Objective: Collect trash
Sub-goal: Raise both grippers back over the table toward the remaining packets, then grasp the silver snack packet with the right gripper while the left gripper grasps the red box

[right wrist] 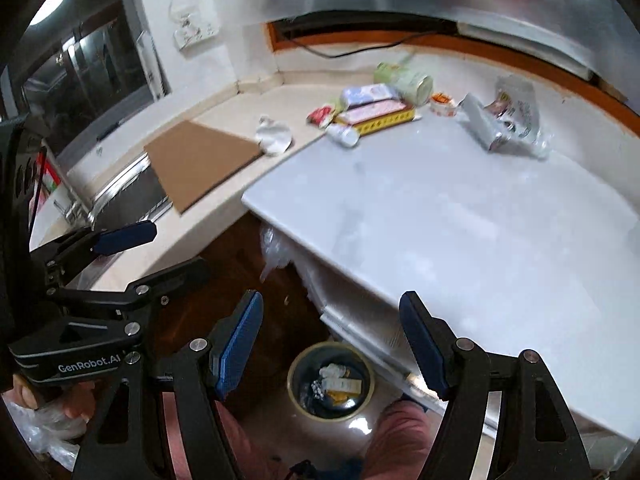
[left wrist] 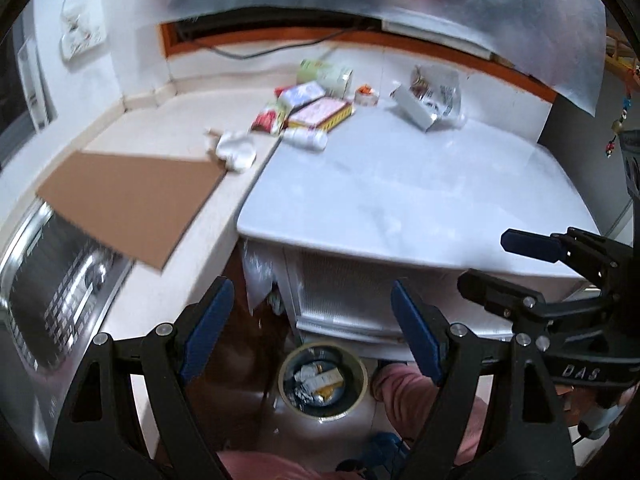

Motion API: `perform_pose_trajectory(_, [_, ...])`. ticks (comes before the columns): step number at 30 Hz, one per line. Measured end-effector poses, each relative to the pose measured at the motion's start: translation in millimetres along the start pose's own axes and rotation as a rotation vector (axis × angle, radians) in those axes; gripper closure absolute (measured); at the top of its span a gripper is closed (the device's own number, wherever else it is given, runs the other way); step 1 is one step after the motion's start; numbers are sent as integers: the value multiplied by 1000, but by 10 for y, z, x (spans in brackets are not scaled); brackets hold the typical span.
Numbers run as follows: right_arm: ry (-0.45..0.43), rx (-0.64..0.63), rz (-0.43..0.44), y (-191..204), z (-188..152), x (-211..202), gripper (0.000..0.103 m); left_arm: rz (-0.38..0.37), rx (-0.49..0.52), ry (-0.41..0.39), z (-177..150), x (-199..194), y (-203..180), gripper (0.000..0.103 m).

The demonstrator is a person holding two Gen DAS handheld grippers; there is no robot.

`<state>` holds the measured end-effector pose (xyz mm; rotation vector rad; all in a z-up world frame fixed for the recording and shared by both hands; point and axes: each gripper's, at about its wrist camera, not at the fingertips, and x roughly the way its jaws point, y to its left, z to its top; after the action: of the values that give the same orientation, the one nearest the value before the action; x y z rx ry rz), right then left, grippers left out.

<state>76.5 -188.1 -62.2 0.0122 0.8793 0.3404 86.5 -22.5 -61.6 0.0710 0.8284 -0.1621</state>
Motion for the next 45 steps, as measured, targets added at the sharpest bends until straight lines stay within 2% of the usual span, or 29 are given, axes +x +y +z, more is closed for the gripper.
perform_pose_trajectory(4, [-32, 6, -37, -232, 274, -25, 31, 3, 21, -28, 326, 40, -46, 24])
perform_pose_trajectory(8, [-60, 37, -74, -562, 602, 7, 31, -4, 33, -17, 690, 232, -64, 24])
perform_pose_trajectory(15, [-112, 114, -127, -1308, 1218, 166, 31, -20, 72, 43, 1339, 886, -118, 24])
perform_pose_trajectory(24, [-200, 123, -238, -2170, 1997, 615, 31, -113, 63, 103, 2012, 1788, 56, 25])
perform_pose_trajectory(28, [-186, 136, -233, -2446, 2191, 959, 31, -121, 82, 150, 2134, 2181, 109, 25])
perform_pose_trajectory(35, [-169, 114, -243, -2610, 2328, 1380, 31, -120, 92, 210, 2210, 2598, 118, 25])
perform_pose_trajectory(39, [-156, 87, -233, -2552, 2319, 1540, 43, -132, 108, 237, 2221, 2758, 80, 25])
perform_pose_trajectory(40, [-161, 75, -240, -2513, 2306, 1536, 43, -129, 117, 239, 2221, 2782, 64, 25])
perform_pose_trajectory(42, [-165, 62, -227, -2478, 2294, 1536, 52, -123, 133, 245, 2223, 2840, 33, 25])
perform_pose_trajectory(45, [-167, 52, -194, -2441, 2279, 1487, 60, -121, 138, 251, 2246, 2905, 12, 25])
